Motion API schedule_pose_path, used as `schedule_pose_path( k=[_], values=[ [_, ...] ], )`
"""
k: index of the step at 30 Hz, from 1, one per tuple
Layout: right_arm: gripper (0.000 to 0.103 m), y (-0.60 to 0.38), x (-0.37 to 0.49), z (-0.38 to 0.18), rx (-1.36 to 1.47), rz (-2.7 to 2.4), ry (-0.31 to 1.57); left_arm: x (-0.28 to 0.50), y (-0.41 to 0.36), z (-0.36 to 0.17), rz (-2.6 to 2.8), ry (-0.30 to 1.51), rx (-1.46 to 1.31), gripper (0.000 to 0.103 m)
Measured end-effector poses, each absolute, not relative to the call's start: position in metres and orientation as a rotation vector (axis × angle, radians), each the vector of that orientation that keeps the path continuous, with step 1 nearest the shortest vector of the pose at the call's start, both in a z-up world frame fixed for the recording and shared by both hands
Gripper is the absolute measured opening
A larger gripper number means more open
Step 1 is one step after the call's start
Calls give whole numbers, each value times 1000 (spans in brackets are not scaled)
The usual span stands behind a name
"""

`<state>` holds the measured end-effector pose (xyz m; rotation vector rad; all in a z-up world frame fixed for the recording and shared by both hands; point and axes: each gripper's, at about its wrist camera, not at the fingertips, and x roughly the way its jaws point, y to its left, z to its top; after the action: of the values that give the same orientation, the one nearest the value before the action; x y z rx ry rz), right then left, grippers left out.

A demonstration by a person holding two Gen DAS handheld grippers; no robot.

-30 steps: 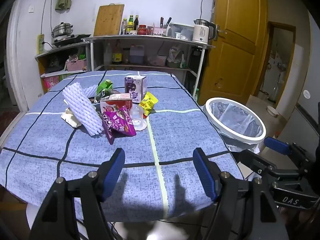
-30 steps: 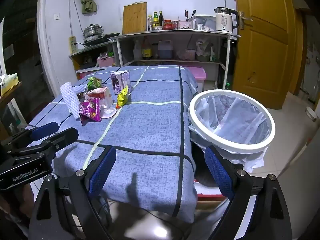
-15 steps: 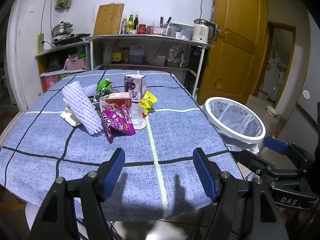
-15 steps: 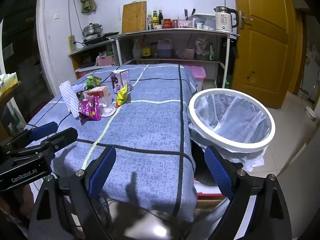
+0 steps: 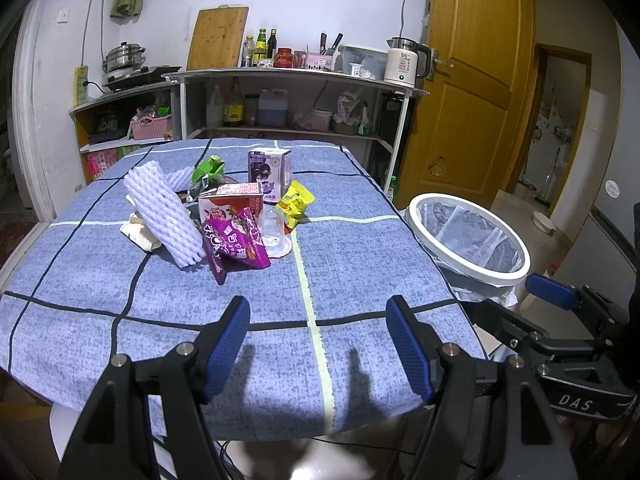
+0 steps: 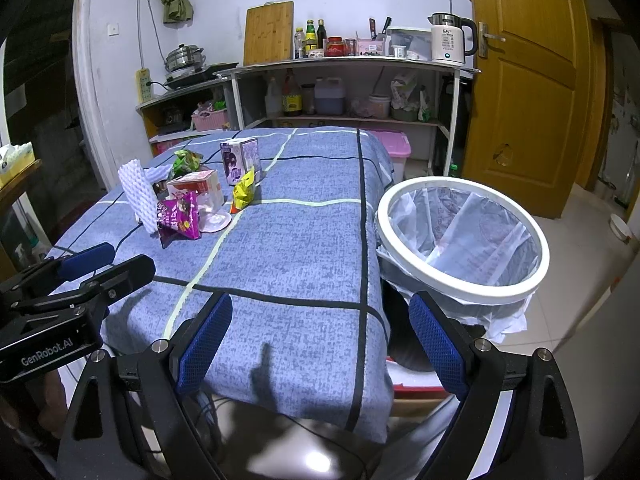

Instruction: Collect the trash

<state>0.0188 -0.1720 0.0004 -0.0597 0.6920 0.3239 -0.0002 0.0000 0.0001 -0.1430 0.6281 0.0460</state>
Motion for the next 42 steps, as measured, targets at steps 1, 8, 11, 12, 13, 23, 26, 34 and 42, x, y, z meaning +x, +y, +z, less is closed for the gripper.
schedule_pose_path(
  k=[1, 8, 11, 12, 13, 23, 26, 34, 42],
  values=[
    [90, -172, 19, 0, -61, 324, 693, 0, 0, 0, 46, 628, -143, 72],
    [90, -174, 18, -1, -62, 321, 696, 0, 0, 0, 46, 629, -143, 72],
    [90, -174, 18, -1, -63, 322, 697, 0, 0, 0, 46, 629, -144, 72],
    [90, -174, 18, -1, -63, 321, 696, 0, 0, 0, 46, 628, -144, 72],
    [90, -174, 18, -1, -63, 321, 696, 0, 0, 0, 46, 629, -144, 72],
    [90, -173, 18, -1, -64, 321, 697, 0, 0, 0, 45, 629, -145, 72],
    [90, -173, 18, -1, -65, 321, 697, 0, 0, 0, 45, 630, -145, 72],
    [90, -173, 18, -1, -66, 321, 697, -2, -3, -2, 44, 631, -146, 72],
    [90, -173, 18, 0, -66, 321, 697, -1, -5, -9, 43, 633, -147, 72]
  ],
)
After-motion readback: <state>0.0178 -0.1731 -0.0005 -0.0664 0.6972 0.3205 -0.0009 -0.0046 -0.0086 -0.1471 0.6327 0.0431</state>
